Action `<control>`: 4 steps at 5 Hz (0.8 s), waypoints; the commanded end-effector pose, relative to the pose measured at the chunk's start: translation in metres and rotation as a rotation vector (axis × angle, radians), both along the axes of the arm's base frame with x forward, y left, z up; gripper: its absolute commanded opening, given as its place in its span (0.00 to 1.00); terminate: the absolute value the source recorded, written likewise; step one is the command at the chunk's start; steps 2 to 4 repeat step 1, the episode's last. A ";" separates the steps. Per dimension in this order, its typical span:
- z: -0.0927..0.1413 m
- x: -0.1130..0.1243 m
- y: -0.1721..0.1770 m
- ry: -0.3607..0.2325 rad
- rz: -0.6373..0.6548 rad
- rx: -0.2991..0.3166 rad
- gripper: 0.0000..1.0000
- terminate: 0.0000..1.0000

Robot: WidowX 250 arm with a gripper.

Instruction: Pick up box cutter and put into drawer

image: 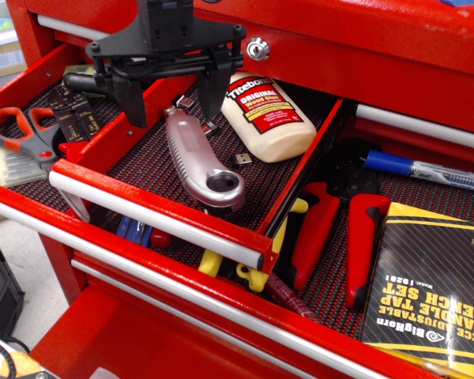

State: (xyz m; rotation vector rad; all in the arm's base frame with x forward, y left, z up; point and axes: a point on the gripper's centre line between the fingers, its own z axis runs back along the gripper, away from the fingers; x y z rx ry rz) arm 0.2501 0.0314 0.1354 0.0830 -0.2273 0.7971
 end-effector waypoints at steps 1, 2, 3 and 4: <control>0.006 0.004 0.002 -0.032 0.014 0.001 1.00 1.00; 0.006 0.004 0.002 -0.032 0.014 0.001 1.00 1.00; 0.006 0.004 0.002 -0.032 0.014 0.001 1.00 1.00; 0.006 0.004 0.002 -0.032 0.014 0.001 1.00 1.00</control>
